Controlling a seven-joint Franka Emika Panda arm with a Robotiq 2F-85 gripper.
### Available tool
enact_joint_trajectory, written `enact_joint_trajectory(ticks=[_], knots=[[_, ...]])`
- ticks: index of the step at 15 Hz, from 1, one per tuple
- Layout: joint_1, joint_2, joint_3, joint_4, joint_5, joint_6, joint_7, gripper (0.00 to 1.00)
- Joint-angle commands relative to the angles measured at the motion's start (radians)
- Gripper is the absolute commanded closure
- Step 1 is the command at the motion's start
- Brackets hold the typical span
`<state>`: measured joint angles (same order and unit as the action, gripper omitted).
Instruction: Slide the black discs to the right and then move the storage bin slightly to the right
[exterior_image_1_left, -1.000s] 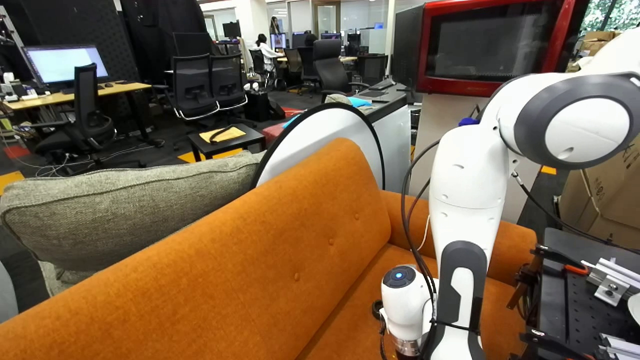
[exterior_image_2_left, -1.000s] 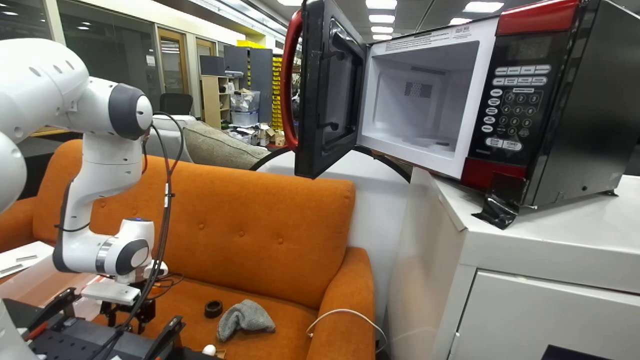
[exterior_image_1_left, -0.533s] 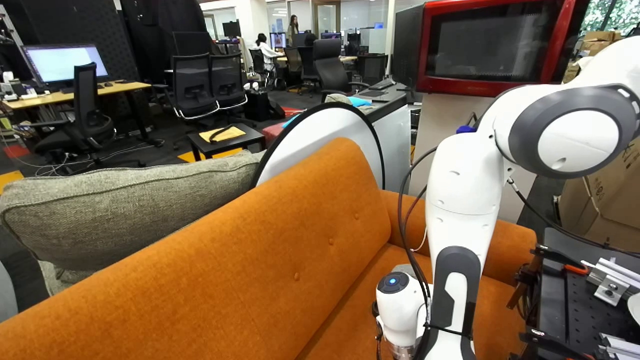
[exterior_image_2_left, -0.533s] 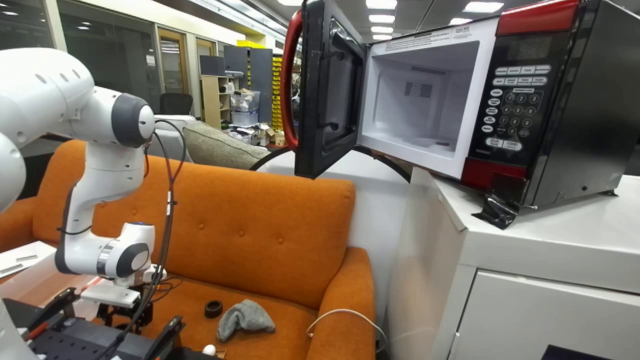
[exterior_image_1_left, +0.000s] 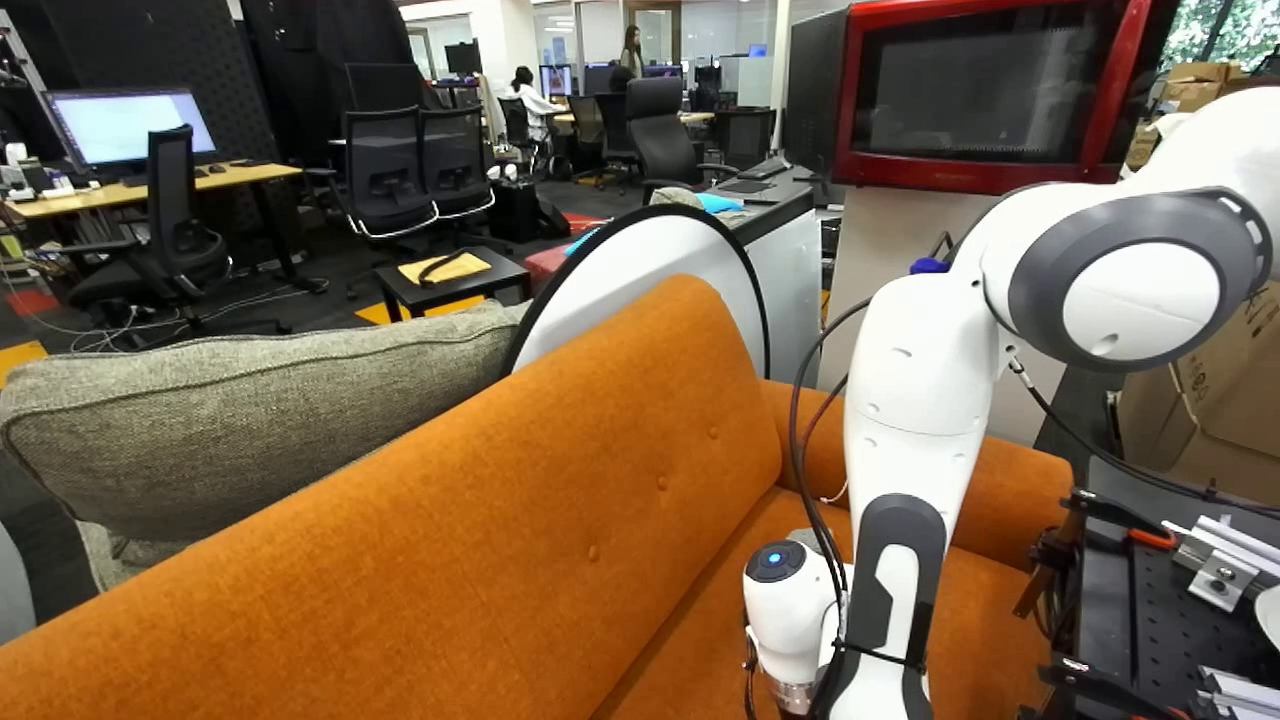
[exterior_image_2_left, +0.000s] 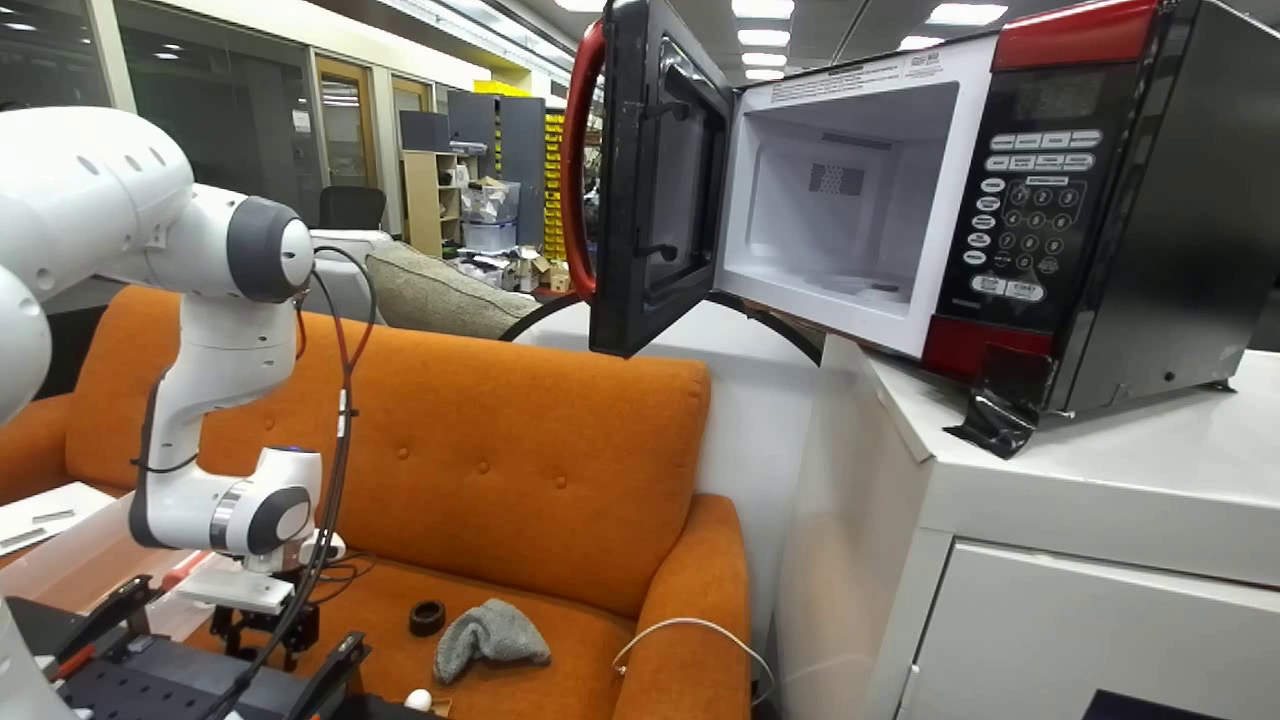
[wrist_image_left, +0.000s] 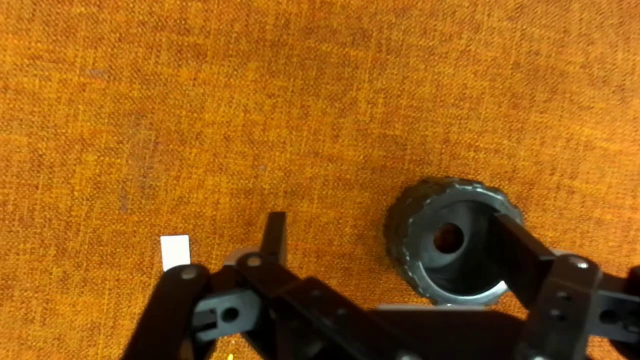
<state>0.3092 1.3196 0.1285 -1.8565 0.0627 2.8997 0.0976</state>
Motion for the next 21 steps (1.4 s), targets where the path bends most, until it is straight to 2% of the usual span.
enact_joint_trajectory(ticks=[1,3,4,5,15,16,18,21], knots=[[-0.011,0.013,-0.004,0.028,-0.019,-0.037,-0.008,0.0],[-0.01,0.017,-0.009,0.035,-0.02,-0.039,-0.008,0.0],[-0.008,0.019,-0.011,0.039,-0.021,-0.039,-0.008,0.12],[-0.009,0.02,-0.01,0.041,-0.022,-0.037,-0.01,0.27],[-0.011,0.037,0.0,0.064,-0.031,-0.046,-0.009,0.98],[-0.011,0.036,-0.001,0.063,-0.03,-0.045,-0.007,1.0],[-0.009,0.033,-0.005,0.061,-0.028,-0.043,-0.002,0.96],[0.004,0.023,-0.023,0.051,-0.022,-0.03,0.02,0.96]])
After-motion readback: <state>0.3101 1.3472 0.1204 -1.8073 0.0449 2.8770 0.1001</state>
